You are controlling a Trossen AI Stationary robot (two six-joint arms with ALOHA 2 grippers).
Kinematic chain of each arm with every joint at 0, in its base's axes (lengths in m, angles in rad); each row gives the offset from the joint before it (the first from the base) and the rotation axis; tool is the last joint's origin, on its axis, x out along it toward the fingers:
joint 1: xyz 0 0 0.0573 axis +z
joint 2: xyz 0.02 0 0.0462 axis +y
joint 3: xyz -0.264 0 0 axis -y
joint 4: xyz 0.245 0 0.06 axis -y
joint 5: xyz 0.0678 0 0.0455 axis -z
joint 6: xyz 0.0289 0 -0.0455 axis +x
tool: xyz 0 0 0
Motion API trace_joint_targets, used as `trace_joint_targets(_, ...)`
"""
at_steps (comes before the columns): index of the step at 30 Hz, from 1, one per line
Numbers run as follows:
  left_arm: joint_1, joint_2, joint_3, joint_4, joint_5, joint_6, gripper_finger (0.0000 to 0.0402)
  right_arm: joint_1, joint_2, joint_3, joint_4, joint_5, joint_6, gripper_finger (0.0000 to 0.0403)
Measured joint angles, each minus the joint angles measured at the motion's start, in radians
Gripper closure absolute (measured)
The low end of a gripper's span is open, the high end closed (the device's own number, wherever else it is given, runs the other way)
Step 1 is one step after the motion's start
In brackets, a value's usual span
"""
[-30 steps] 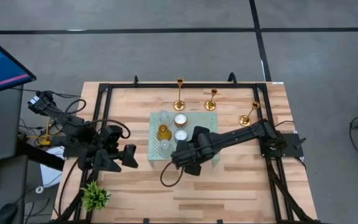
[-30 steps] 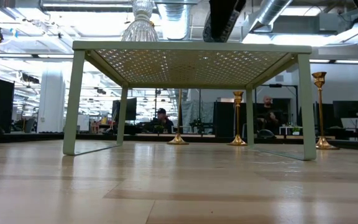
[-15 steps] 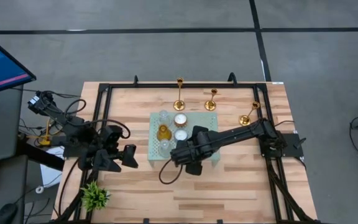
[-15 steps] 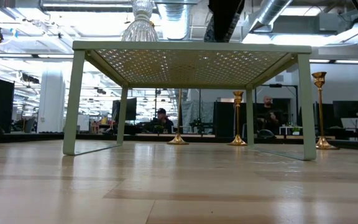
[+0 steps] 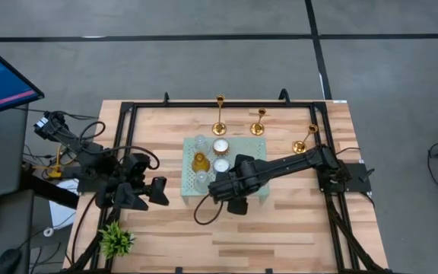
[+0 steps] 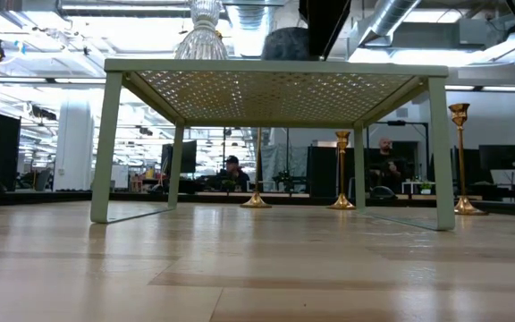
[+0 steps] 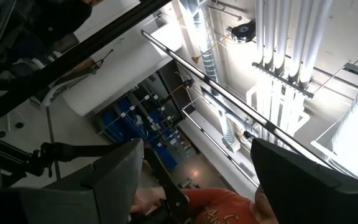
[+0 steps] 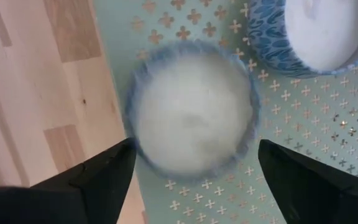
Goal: Pick & Place candle stick holders
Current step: Align the blue scented candle with the other blue scented candle on the shelf
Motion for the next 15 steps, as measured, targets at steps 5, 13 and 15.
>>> trace_joint_targets(5,0.0,0.0,0.0,0.0,0.0,0.0,0.0101,-0.005,0.0,0.0,0.012,0.0,0.0,0.008)
trace_joint_targets(13,0.0,0.0,0.0,0.0,0.0,0.0,0.0101,0.006,-0.05,0.0,0.02,-0.003,0.009,0.0081)
trace_joint_targets(15,0.0,0.0,0.0,0.0,0.0,0.0,0.0101,0.019,-0.079,0.0,0.022,-0.002,0.023,0.0081)
